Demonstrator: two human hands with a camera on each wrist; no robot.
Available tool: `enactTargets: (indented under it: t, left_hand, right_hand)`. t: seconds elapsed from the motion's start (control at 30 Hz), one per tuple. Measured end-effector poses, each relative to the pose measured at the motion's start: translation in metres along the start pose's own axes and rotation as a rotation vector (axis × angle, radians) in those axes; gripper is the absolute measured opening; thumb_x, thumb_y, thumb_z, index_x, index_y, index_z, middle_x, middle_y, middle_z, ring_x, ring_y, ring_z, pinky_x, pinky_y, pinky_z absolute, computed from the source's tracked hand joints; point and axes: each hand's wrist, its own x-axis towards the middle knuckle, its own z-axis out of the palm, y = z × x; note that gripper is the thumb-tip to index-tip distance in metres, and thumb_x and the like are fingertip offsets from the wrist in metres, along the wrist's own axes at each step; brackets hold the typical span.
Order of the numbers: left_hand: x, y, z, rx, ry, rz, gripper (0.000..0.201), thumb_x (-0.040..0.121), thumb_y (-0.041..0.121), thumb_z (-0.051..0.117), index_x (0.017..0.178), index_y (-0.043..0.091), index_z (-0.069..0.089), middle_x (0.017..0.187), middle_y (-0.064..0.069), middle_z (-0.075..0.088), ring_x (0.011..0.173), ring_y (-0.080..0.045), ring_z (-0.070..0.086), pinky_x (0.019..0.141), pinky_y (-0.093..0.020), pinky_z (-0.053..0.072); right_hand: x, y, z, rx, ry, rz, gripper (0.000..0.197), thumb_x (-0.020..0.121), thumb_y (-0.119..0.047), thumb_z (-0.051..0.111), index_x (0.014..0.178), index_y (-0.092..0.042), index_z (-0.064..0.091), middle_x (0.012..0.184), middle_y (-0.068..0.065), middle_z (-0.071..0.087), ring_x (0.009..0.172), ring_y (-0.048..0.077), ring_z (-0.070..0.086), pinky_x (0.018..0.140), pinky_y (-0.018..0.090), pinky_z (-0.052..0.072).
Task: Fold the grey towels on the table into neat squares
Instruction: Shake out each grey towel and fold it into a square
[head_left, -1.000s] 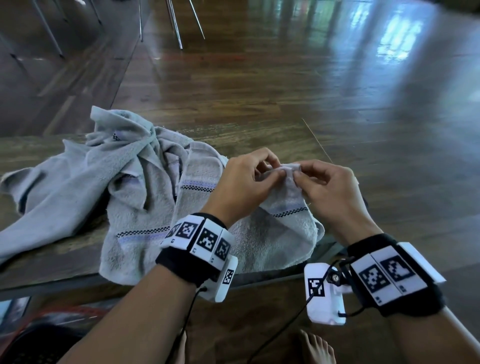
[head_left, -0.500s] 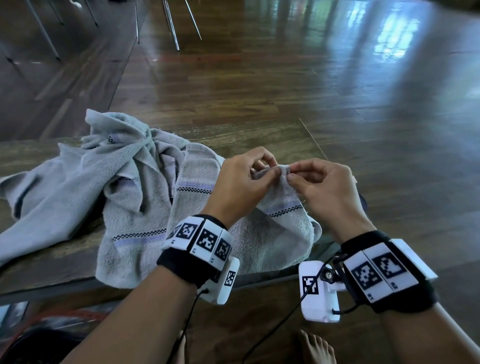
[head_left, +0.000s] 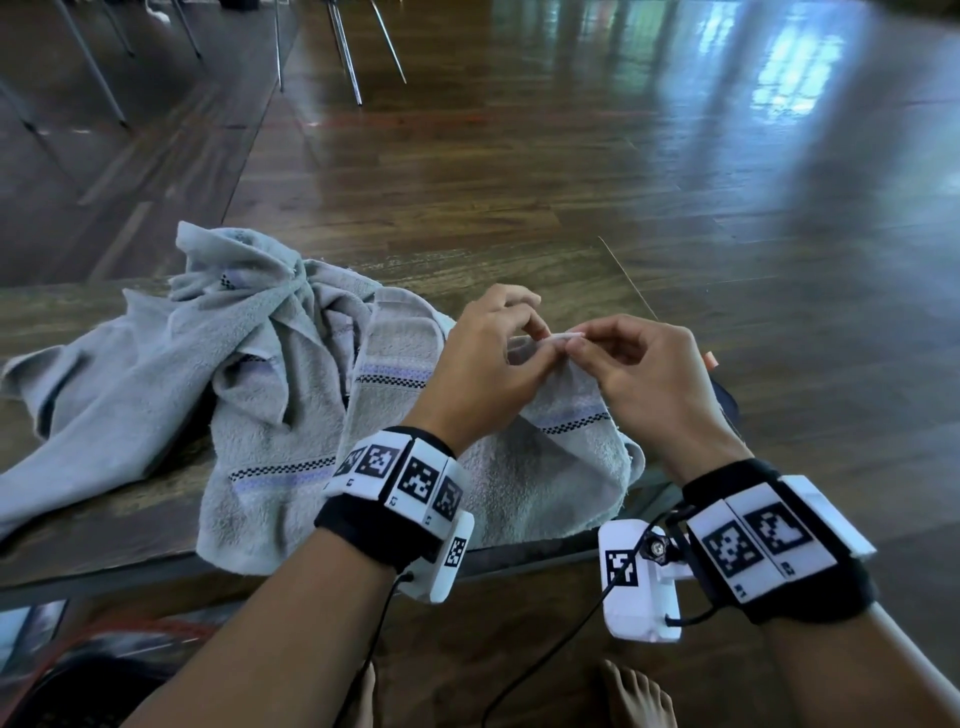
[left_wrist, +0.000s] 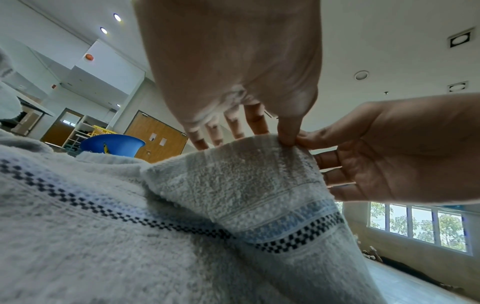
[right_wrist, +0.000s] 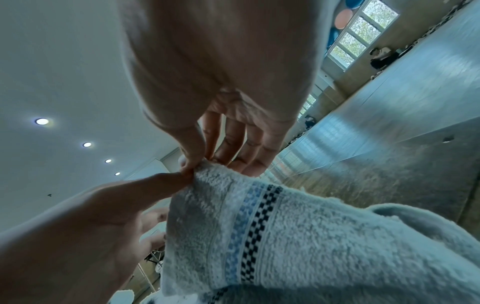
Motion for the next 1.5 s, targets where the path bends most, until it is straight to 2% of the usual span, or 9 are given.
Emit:
enactTargets:
  t: [0.23,0.47,0.67,0.77,1.0,1.17,1.3,1.4,1.5]
  left_hand:
    - [0.002,-0.002,-0.023,0.289,-0.167,0.004,0.021,0.086,0.031,0.073,0.081,0.010,0.075,0.080,-0.001,0.070,0.076,-0.023,0.064,0.079,-0.045,0.049]
    - [-0.002,-0.010,-0.068,0.428,-0.107,-0.048,0.027,0.080,0.046,0.076,0.078,0.019,0.078,0.074,0.002,0.070,0.074,-0.020,0.063,0.082,-0.044,0.048]
    - [-0.018,-0.014,-0.107,0.503,0.027,-0.077,0.040,0.078,0.047,0.078,0.049,0.029,0.056,0.047,0.009,0.046,0.049,-0.007,0.042,0.060,-0.028,0.030]
    - [-0.029,-0.013,-0.119,0.447,0.058,-0.089,0.027,0.081,0.033,0.078,0.063,0.014,0.070,0.052,0.003,0.056,0.048,-0.004,0.045,0.056,-0.028,0.036]
    - [-0.045,-0.005,-0.130,0.355,-0.001,-0.054,0.008,0.082,0.004,0.074,0.086,0.010,0.077,0.079,-0.012,0.073,0.055,-0.004,0.063,0.052,-0.017,0.047]
    - [-0.047,-0.005,-0.135,0.340,0.115,-0.119,0.026,0.072,0.013,0.085,0.092,0.017,0.069,0.066,0.009,0.068,0.056,0.002,0.057,0.059,-0.011,0.042]
    - [-0.047,-0.011,-0.131,0.426,-0.100,-0.419,0.020,0.078,0.023,0.082,0.074,0.013,0.066,0.064,-0.001,0.068,0.045,-0.002,0.063,0.049,-0.020,0.046]
    - [-0.046,-0.010,-0.122,0.172,-0.183,-0.703,0.025,0.090,0.022,0.072,0.084,0.005,0.054,0.081,-0.016,0.068,0.053,-0.025,0.072,0.039,-0.025,0.049]
    - [-0.030,-0.006,-0.112,0.068,0.083,-0.621,0.024,0.091,0.020,0.069,0.078,0.009,0.053,0.073,-0.006,0.058,0.059,-0.023,0.063,0.041,-0.023,0.045]
  right_hand:
    - [0.001,-0.006,-0.011,-0.099,0.018,-0.060,0.009,0.092,-0.015,0.071,0.092,-0.024,0.073,0.086,-0.009,0.073,0.079,-0.003,0.066,0.070,0.006,0.050]
    - [0.005,-0.001,-0.049,-0.140,0.163,-0.085,0.015,0.095,-0.012,0.066,0.097,-0.026,0.068,0.087,-0.017,0.066,0.075,-0.007,0.061,0.067,0.003,0.047]
    - [0.007,0.024,-0.072,-0.201,0.254,-0.016,0.012,0.095,-0.015,0.066,0.089,-0.025,0.069,0.081,-0.011,0.065,0.065,-0.003,0.059,0.055,0.007,0.044]
    - [0.003,0.034,-0.081,-0.193,0.230,0.049,0.012,0.095,-0.017,0.067,0.087,-0.025,0.070,0.084,-0.004,0.068,0.067,0.013,0.061,0.059,0.024,0.051]
    - [-0.007,0.030,-0.083,-0.252,0.147,0.053,0.018,0.096,-0.021,0.065,0.082,-0.031,0.065,0.078,-0.008,0.065,0.063,0.009,0.057,0.056,0.023,0.043]
    - [-0.004,0.031,-0.084,-0.265,0.061,0.205,0.016,0.097,-0.028,0.063,0.082,-0.025,0.067,0.066,-0.003,0.061,0.046,0.013,0.047,0.048,0.023,0.041]
    - [-0.002,0.039,-0.080,-0.207,-0.050,0.406,0.015,0.101,-0.024,0.057,0.092,-0.015,0.064,0.063,0.002,0.066,0.041,0.012,0.052,0.038,0.022,0.041]
    - [-0.005,0.031,-0.072,-0.033,-0.161,0.567,0.015,0.107,-0.022,0.045,0.097,-0.015,0.052,0.079,0.014,0.077,0.059,0.027,0.074,0.039,0.025,0.049]
    - [0.004,0.021,-0.067,0.142,-0.098,0.521,0.017,0.109,-0.019,0.039,0.102,-0.008,0.050,0.101,0.028,0.072,0.084,0.040,0.075,0.061,0.042,0.063]
